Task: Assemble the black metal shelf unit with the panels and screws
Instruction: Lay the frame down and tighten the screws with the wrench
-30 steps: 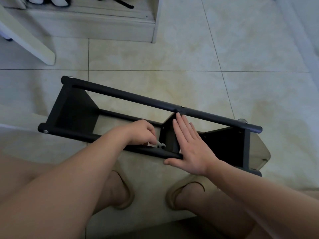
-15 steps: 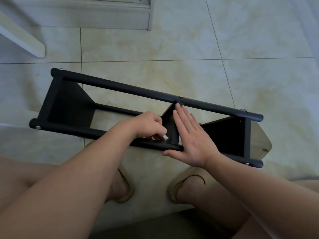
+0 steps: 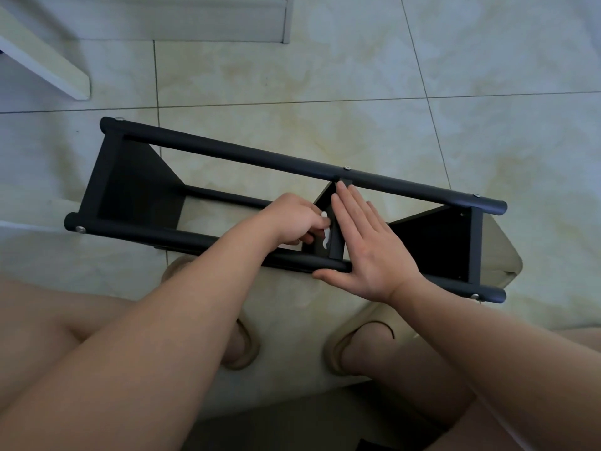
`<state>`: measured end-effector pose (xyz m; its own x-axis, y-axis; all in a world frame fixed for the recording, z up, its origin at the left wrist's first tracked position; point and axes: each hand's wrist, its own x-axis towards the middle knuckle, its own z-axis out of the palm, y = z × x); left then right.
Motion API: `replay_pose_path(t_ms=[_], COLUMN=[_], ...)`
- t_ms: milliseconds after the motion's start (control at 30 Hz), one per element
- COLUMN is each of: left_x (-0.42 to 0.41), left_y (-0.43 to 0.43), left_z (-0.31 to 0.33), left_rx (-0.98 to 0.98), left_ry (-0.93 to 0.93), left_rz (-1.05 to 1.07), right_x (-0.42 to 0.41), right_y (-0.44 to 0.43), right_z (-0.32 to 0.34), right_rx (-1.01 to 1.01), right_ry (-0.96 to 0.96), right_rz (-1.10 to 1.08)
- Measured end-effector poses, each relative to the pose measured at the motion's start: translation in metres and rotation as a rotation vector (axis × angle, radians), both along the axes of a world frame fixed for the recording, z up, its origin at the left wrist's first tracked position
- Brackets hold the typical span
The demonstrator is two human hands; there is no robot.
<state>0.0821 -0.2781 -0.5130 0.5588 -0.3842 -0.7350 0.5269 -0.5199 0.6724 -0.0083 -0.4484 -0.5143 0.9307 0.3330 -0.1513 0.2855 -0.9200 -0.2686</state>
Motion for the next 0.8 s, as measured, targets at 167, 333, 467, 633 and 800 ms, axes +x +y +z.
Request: replay_pose_path(t_ms=[167,333,467,633,800], left_x=[-0.0004,-0.0010,0.0000,-0.0010,-0.0010], left_y=[0.0025,0.0018,0.0029,0.0004,0.0002], left_z=[0.0008,0.0015,0.0021,0.0022,0.0015], left_rx=[-0.018,-0.001,-0.023,-0.021,-0.019], left_ry=[-0.008,-0.026,0.006,0.002,-0.014], left_rz=[0.023,0.044,0.057,0.025,0.014], right_x=[0.0001,0.0005,0.0005,0.0007,0.0009], right_y=[0.0004,-0.0003,0.0003,0.0005,-0.0001], right_z=[0.0000,-0.0001,0.0002,-0.0006,-0.0019], right_rx=[-0.006,-0.026,-0.030,-0.012,-0.004], right_ry=[-0.007,-0.005,-0.019,-0.028,-0.039], right_rz=[0.008,0.015,0.015,0.015,0.012])
